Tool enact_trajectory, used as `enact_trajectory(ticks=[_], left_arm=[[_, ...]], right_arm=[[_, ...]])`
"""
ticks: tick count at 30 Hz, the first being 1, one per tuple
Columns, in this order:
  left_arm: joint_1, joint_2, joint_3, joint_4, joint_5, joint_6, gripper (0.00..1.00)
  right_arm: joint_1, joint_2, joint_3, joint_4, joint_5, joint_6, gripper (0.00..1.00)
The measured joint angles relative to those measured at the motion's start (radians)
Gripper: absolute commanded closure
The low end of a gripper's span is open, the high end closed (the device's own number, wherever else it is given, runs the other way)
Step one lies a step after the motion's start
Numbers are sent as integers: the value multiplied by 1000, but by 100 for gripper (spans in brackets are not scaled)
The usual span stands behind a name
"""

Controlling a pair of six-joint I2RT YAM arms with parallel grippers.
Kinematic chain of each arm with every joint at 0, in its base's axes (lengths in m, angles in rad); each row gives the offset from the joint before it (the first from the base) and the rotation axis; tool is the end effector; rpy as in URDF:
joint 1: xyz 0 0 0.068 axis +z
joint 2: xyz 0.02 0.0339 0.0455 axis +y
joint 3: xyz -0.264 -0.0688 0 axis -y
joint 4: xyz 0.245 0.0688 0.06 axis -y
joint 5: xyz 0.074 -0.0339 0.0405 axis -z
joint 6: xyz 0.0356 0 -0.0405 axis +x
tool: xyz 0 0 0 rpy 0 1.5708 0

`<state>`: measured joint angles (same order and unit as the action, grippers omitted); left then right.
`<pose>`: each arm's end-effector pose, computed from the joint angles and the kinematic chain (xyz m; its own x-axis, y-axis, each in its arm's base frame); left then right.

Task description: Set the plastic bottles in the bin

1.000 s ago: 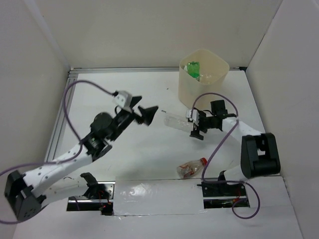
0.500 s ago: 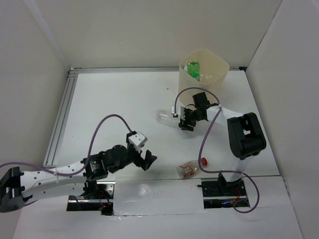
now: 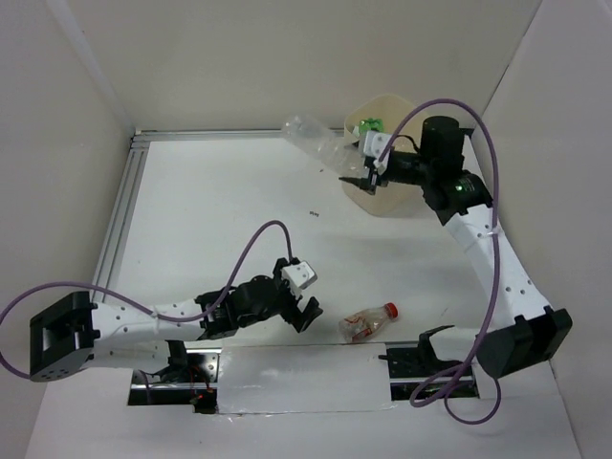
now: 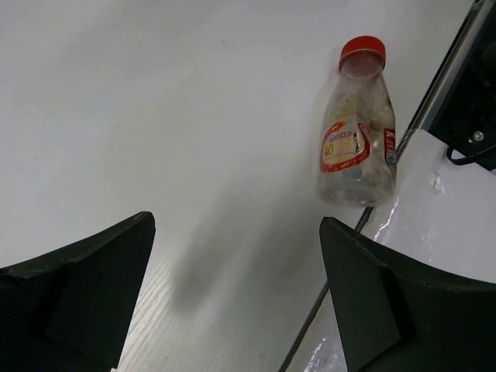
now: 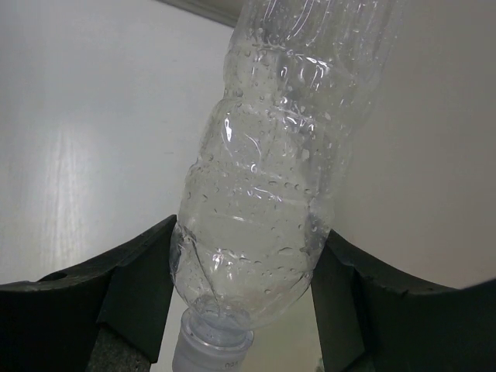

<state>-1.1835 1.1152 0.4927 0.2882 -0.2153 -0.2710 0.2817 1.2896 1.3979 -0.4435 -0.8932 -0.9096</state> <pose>0.0979 -0.2199 0.2208 -0.3411 0.1439 -0.9289 0.7649 0.6169 -0.1853 0.2562 0.1030 0.4216 0.5013 -0.3700 -0.7822 -0.7904 0.1720 -0.5880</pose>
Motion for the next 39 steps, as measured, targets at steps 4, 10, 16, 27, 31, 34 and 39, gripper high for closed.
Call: enact_trajectory(ticks=[4, 10, 16, 27, 31, 34, 39], left_arm=[[0, 77, 39, 44, 32, 18, 0], [0, 195, 105, 86, 47, 37, 0], [0, 249, 142, 117, 67, 51, 0], [0, 271, 195, 123, 75, 63, 0], [0, 320, 237, 124, 126, 95, 0], [0, 383, 284, 120, 194, 143, 0], [0, 503, 396, 87, 315, 214, 0]], right_arm=[[-87, 10, 30, 110, 45, 112, 55], [-300, 249, 123, 204, 76, 220, 54], [-363, 480, 253, 187, 65, 286, 51], [-421, 624, 476, 89, -3, 379, 0], [-452, 620, 476, 76, -28, 412, 0], [-485, 598, 475, 74, -61, 457, 0], [-576, 454, 412, 84, -109, 533, 0]])
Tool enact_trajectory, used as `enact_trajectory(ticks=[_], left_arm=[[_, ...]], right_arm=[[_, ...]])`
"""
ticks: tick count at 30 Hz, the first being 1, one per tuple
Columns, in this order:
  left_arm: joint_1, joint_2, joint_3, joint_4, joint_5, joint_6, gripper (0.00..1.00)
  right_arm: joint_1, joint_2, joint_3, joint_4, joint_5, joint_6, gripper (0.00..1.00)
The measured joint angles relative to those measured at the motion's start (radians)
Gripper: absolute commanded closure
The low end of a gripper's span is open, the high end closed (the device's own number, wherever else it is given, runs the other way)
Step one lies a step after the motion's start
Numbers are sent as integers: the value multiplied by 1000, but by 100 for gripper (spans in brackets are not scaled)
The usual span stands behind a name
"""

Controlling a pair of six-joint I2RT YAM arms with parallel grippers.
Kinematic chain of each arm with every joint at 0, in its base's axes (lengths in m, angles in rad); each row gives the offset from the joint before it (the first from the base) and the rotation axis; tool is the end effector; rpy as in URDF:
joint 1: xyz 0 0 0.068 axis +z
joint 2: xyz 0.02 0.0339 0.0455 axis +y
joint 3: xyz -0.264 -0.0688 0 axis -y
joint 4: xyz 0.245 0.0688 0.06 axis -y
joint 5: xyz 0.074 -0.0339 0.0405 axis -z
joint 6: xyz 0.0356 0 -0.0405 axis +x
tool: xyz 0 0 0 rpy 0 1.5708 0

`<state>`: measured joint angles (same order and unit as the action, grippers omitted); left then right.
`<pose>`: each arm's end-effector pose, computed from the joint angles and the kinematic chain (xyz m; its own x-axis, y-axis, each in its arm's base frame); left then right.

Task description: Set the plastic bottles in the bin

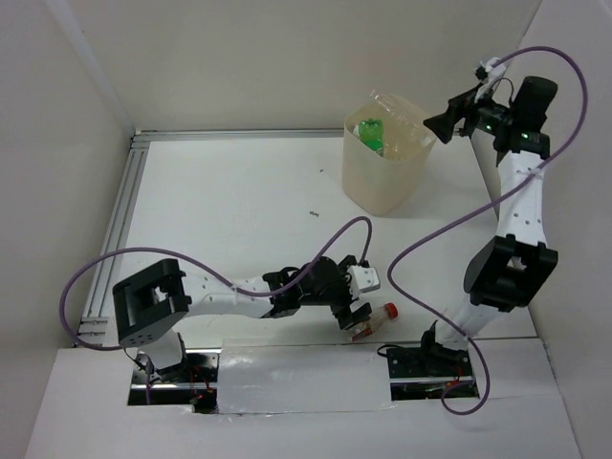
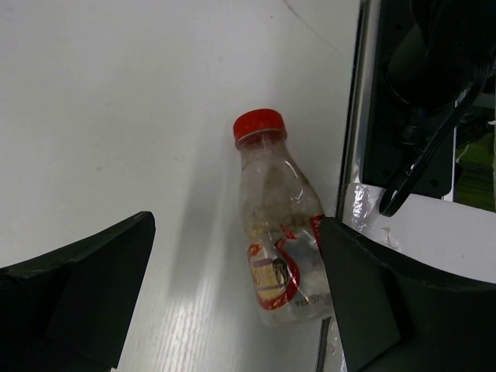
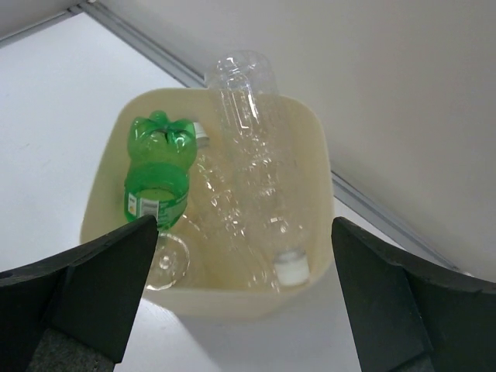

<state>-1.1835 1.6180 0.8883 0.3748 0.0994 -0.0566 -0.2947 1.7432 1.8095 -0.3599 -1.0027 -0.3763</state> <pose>0.1318 -0.3325 0.2206 -0.1851 0.3049 -0.9342 0.9476 0.3074 -0.0875 0.3866 -0.0860 0.4227 -0.0313 -0.1971 -0.9799 -0.6745 0.7277 -0.1249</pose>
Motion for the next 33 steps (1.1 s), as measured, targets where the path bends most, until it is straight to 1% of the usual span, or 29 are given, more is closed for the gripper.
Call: enact_trajectory(ticks=[3, 5, 6, 10, 11, 14, 15, 17, 20, 21, 22, 24, 25, 28, 29, 31, 33], left_arm=[[0, 69, 52, -13, 58, 28, 0], [0, 120, 94, -42, 92, 47, 3], [0, 145, 117, -55, 109, 55, 3], [0, 222, 175, -108, 170, 91, 10], [0, 234, 180, -124, 180, 103, 17], [0, 270, 186, -167, 194, 120, 31], [0, 283, 188, -170, 197, 126, 37], [0, 290, 205, -166, 201, 132, 46], [0, 296, 214, -164, 201, 129, 67], [0, 296, 214, -164, 201, 129, 77], [0, 296, 214, -164, 200, 127, 91], [1, 296, 216, -165, 194, 116, 100], [6, 295, 216, -166, 190, 103, 100], [30, 283, 214, -180, 187, 78, 100], [47, 272, 209, -187, 183, 72, 100], [96, 239, 195, -195, 177, 50, 100], [164, 195, 178, -196, 177, 24, 100]], right_arm=[[-60, -114, -74, 5, -21, 14, 0], [-93, -171, -126, 4, -41, 17, 0], [-105, -187, -144, 0, -51, 17, 0], [-141, -204, -202, -16, -79, 16, 0], [-149, -204, -218, -23, -83, 14, 0], [-158, -204, -264, -45, -95, 9, 0], [-158, -205, -276, -53, -98, 8, 0], [-158, -208, -301, -63, -106, 5, 0], [-158, -217, -323, -76, -116, -3, 0], [-158, -223, -328, -78, -119, -7, 0], [-158, -229, -332, -83, -121, -10, 0], [-162, -243, -339, -85, -128, -15, 0], [-164, -250, -343, -86, -132, -15, 0], [-172, -266, -345, -86, -139, -14, 11], [-178, -270, -346, -80, -140, -10, 20], [-194, -277, -348, -70, -143, 2, 28], [-210, -283, -350, -64, -157, 9, 33]])
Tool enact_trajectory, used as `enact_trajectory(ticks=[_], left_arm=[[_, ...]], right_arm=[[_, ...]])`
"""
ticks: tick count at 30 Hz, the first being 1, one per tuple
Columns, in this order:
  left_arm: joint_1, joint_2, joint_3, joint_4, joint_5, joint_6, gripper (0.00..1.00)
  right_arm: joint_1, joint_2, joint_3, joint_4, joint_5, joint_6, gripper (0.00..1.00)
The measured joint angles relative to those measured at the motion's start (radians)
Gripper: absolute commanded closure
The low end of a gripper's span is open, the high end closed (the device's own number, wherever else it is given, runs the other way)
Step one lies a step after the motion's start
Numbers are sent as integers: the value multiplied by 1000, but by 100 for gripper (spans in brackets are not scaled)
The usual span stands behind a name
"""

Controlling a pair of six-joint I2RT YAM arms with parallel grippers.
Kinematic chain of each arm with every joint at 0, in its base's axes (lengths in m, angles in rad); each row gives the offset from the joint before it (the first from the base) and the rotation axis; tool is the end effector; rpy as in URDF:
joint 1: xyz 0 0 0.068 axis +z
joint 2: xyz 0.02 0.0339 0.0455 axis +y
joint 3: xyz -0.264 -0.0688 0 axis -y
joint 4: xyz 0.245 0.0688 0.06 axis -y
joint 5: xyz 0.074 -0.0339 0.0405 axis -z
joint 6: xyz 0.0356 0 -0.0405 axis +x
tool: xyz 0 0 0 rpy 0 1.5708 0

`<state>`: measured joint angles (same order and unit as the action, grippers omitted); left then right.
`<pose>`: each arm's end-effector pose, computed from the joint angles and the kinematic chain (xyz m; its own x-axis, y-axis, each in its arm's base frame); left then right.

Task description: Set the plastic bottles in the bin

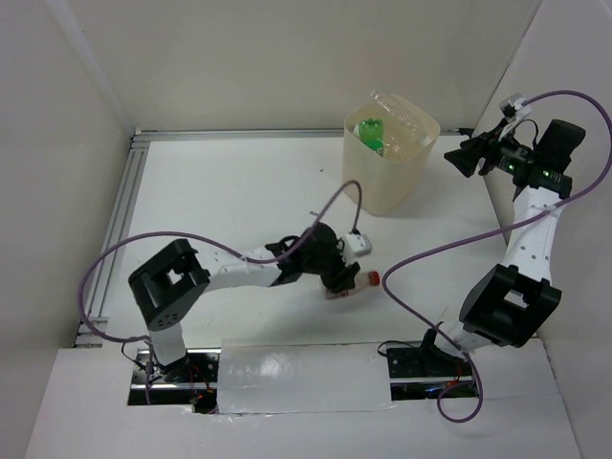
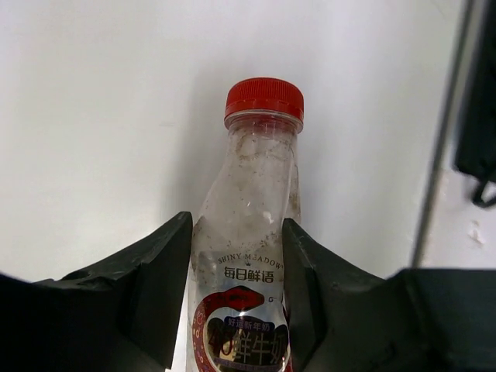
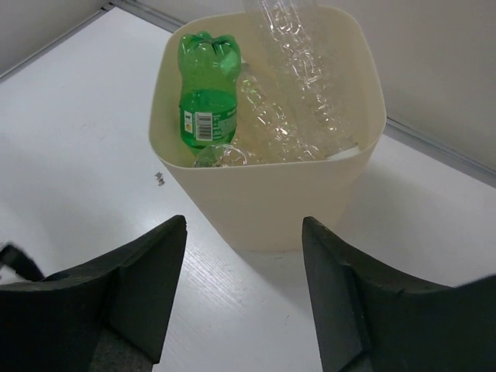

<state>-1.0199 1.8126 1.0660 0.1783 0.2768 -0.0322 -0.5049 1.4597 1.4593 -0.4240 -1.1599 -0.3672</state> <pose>0.1985 -0.3417 0.1892 -0.3118 0.4484 -0.8376 0.9306 0.3219 -0.1741 0.2925 -0.1244 0.3994 -0.1432 -0.0847 -0.9861 -0.6315 0.7750 0.0252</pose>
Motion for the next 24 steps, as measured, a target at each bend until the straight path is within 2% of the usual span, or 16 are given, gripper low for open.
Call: enact_trajectory(ticks=[7, 14, 20, 24], left_arm=[[195, -119, 2, 35, 8, -58, 100], [275, -122, 216, 103, 72, -150, 100], [323, -102, 402, 351, 91, -281, 100], [332, 16, 558, 503, 57, -360, 100]], right_arm=[[-15, -20, -6, 2, -45, -6, 30], [-15, -37, -9, -34, -67, -73, 29], [-15, -41, -72, -132, -66, -213, 26], [-15, -45, -150, -227, -55, -330, 25]])
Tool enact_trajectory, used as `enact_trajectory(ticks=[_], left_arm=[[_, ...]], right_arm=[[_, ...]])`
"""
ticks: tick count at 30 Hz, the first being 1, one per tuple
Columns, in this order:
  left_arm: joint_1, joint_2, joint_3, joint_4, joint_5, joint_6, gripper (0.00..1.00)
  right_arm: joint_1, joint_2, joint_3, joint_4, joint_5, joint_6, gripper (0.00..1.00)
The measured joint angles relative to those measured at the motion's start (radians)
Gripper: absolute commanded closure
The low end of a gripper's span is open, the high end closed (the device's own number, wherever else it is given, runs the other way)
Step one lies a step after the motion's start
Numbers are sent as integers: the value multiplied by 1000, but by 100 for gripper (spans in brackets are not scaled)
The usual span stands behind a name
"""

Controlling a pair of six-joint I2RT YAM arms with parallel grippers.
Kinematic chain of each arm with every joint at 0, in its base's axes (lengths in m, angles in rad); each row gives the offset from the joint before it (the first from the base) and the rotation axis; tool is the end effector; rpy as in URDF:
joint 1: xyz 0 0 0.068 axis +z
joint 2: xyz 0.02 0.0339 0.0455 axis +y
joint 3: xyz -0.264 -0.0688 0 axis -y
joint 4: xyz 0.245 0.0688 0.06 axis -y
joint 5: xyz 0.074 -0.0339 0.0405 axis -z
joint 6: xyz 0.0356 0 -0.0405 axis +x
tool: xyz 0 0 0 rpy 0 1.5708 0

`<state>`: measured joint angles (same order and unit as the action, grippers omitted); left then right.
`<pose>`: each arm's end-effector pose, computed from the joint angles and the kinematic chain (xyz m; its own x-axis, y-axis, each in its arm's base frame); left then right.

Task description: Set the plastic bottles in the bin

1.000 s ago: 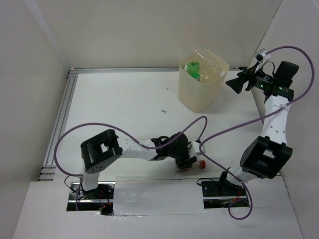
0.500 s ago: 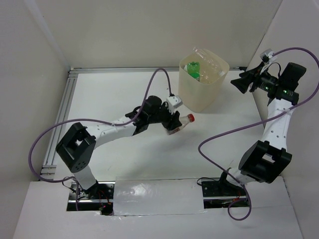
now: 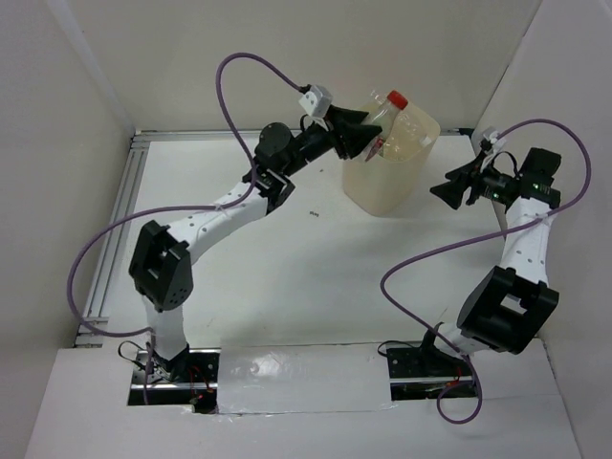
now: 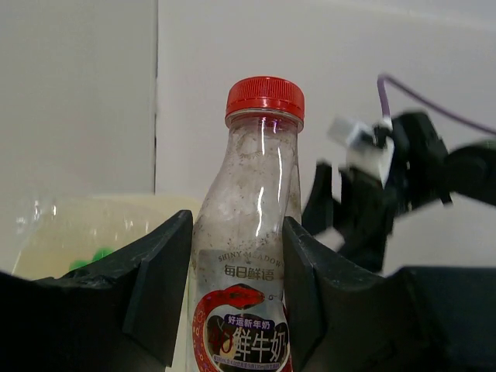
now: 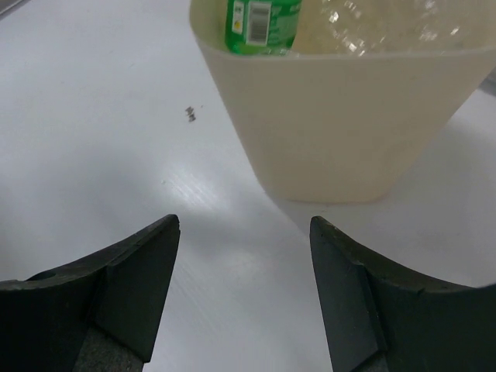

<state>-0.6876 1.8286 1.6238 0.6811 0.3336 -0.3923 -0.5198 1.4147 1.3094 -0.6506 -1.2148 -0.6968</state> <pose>0.3288 -0.2851 0.4270 0.0121 -0.4774 -0.8786 0.8974 0.3928 -0.2010 0.2698 -0.1160 0.3489 -0.1878 -0.1502 -0.9707 -0.7033 0.7104 0.0261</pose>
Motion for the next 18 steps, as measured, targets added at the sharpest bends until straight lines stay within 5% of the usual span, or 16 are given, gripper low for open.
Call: enact_trajectory(ticks=[6, 13, 16, 18], left_arm=[[-9, 298, 283, 136, -120, -89, 100], [-40, 547, 623, 47, -256, -80, 100], [-56, 560, 653, 5, -293, -45, 87], [-64, 560, 659, -14, -303, -19, 62]], right_arm=[[0, 0, -118, -217, 14, -253, 25], [1, -6, -272, -445, 90, -565, 17], [3, -8, -292, -474, 102, -624, 14], [3, -9, -300, -480, 105, -644, 12]])
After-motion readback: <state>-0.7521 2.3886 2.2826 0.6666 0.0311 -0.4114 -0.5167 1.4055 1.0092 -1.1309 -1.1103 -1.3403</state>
